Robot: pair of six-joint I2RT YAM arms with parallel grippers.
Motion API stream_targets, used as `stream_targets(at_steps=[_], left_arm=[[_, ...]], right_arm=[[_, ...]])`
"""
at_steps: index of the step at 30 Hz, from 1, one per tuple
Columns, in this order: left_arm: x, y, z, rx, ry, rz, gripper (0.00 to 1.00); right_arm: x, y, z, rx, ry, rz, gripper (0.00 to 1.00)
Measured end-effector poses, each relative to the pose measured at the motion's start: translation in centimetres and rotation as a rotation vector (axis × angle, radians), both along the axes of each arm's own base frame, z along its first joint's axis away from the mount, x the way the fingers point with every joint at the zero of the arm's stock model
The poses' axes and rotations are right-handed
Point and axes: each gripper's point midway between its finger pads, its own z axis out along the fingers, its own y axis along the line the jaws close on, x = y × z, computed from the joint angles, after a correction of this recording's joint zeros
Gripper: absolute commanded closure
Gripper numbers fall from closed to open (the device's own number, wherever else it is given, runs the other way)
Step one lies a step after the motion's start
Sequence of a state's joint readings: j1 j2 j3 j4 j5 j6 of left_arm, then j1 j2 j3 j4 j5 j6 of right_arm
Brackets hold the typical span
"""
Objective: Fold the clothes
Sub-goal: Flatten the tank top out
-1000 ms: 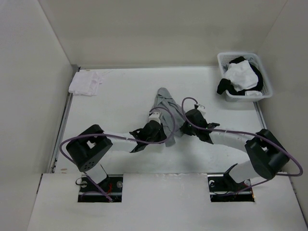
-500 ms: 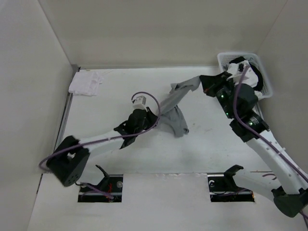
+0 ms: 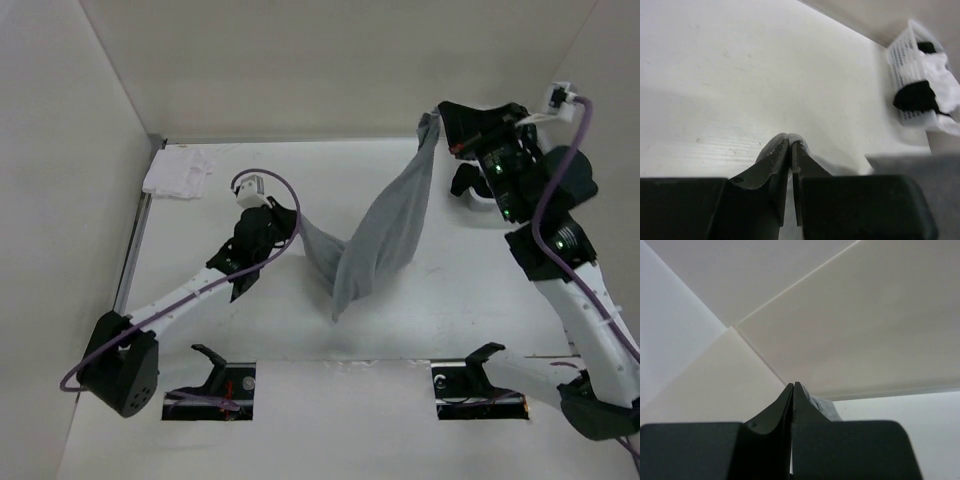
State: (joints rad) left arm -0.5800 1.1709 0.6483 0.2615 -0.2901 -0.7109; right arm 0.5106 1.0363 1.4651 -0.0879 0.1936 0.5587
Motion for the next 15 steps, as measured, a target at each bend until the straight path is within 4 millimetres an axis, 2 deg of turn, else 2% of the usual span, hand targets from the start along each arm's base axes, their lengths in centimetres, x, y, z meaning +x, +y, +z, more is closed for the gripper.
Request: stream_targets(at_steps=[3, 5, 7, 8, 10, 12, 15], left_arm=[[3.3, 0.1, 0.4, 0.006, 0.009, 0.053, 0.95], [6.3, -0.7, 1.7, -0.008, -0.01, 0.071, 0.96], [9.0, -1.5, 3.3, -0.03, -0.034, 0.078, 0.96], [10.2, -1.7, 4.0, -0.043, -0.046, 0.082, 0.96], [12.2, -1.2, 6.0, -0.072, -0.077, 0.098, 0.96], [13.6, -0.1, 8.4, -0.102, -0.119, 0.123, 0.95], [15.3, 2.3, 12.4, -0.142, -0.191, 0.169, 0.95]], right_arm=[[4.3, 1.1, -1.2, -0.024, 0.057, -0.003, 1.0], [7.3, 2.2, -2.5, -0.041, 0.108, 0.008, 1.0], [8.8, 3.0, -3.5, -0.058, 0.147, 0.025, 0.99], [8.8, 3.4, -3.6, -0.065, 0.156, 0.037, 0.99], [7.7, 4.3, -2.7, -0.075, 0.148, 0.074, 0.99], [5.3, 5.5, -0.6, -0.07, 0.097, 0.131, 0.99], [-0.5, 6.9, 2.1, -0.043, 0.009, 0.238, 0.99]])
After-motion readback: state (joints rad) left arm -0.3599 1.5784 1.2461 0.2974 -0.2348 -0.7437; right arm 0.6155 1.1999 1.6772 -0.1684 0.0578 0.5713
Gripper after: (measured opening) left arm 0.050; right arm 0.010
